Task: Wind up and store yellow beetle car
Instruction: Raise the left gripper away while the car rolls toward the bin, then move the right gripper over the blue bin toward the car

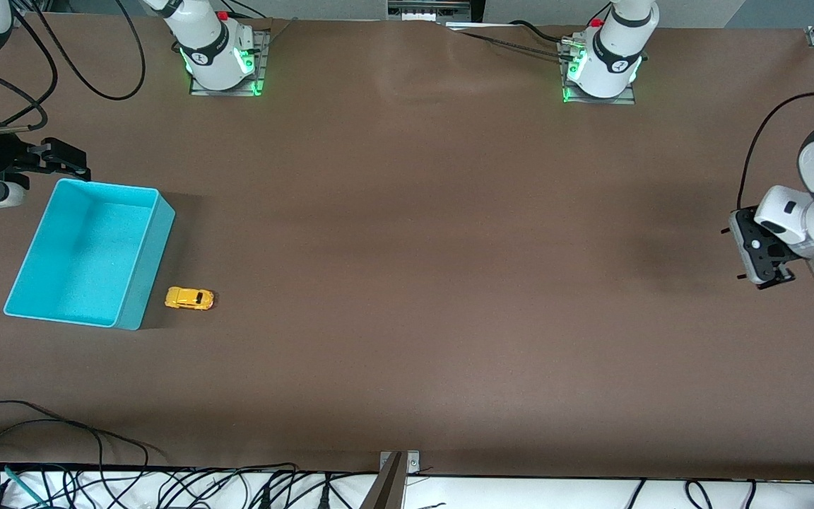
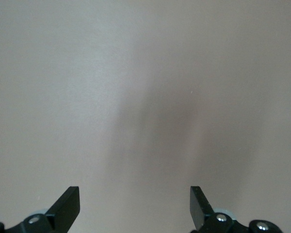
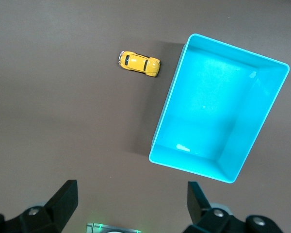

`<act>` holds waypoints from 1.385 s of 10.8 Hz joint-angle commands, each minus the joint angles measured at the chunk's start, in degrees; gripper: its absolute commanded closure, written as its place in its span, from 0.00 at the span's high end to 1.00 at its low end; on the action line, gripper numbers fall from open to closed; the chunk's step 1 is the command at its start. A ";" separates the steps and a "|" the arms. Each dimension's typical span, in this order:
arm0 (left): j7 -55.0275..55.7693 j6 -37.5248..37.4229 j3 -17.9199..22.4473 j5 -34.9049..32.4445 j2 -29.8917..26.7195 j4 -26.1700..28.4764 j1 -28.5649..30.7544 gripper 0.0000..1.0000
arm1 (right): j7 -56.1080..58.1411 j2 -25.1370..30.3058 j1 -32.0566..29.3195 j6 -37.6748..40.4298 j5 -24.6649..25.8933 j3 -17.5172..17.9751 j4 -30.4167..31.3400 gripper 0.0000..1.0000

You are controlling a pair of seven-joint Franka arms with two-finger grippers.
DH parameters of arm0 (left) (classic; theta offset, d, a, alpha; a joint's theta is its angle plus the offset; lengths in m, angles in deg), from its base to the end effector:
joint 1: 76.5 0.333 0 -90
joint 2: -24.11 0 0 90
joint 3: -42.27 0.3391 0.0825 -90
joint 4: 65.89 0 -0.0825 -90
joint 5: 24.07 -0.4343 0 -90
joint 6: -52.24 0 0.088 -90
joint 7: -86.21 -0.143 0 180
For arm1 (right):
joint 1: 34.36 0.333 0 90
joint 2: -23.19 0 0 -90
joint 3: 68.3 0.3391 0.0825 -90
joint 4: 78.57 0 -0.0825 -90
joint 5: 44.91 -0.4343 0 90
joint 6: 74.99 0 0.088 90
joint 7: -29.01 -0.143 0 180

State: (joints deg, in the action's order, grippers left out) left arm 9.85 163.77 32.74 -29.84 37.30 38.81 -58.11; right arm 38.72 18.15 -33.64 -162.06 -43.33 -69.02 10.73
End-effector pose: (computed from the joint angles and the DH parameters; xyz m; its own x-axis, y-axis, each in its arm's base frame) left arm 0.6419 0.1144 0.3643 0.3414 -0.9369 -0.0753 -0.9331 -0.3475 0.0927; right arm 0.6205 -0.0038 0.5600 0.9774 0.1671 -0.1295 0.1694 -0.9855 0.0068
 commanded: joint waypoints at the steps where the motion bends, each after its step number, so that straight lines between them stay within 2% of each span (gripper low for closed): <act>1: 15.38 -6.39 -0.06 -0.91 -7.89 1.03 -3.44 1.00 | 0.75 0.29 -0.02 -0.47 -1.23 0.20 0.43 1.00; 3: 24.72 -8.87 0.03 -0.12 -11.67 1.03 -6.78 1.00 | 0.84 -0.32 0.07 -1.26 -2.02 0.20 0.43 1.00; 7: 51.44 -11.77 0.56 4.45 -18.98 -0.02 -13.28 1.00 | 2.06 -1.72 0.16 -3.10 -2.20 0.20 0.52 1.00; 9: 58.47 -17.19 1.17 4.46 -18.90 -4.48 -15.66 1.00 | 3.82 -1.29 -0.02 -7.92 -2.11 0.11 4.46 1.00; 10: 63.56 -19.14 3.09 4.54 -18.38 -6.07 -17.68 1.00 | 3.91 -1.20 -0.02 -10.03 -2.19 0.11 5.87 1.00; 12: 67.91 -19.25 4.59 4.72 -17.76 -6.79 -19.79 1.00 | 4.18 -1.29 -0.02 -14.60 -2.19 0.55 9.90 1.00; 13: 68.01 -19.86 6.86 6.20 -16.45 -8.88 -21.02 1.00 | 6.27 -1.46 -0.02 -17.23 -2.63 0.90 12.36 1.00; 15: 68.27 -24.60 7.15 6.74 -11.10 -16.26 -21.04 1.00 | 9.97 -1.64 -0.02 -22.25 -2.99 2.82 16.59 1.00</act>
State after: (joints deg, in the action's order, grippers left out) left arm 76.83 142.99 38.81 -24.31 20.76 30.27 -77.99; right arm 45.83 15.28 -33.44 -180.57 -45.13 -67.65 23.19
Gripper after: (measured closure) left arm 0.000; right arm 0.000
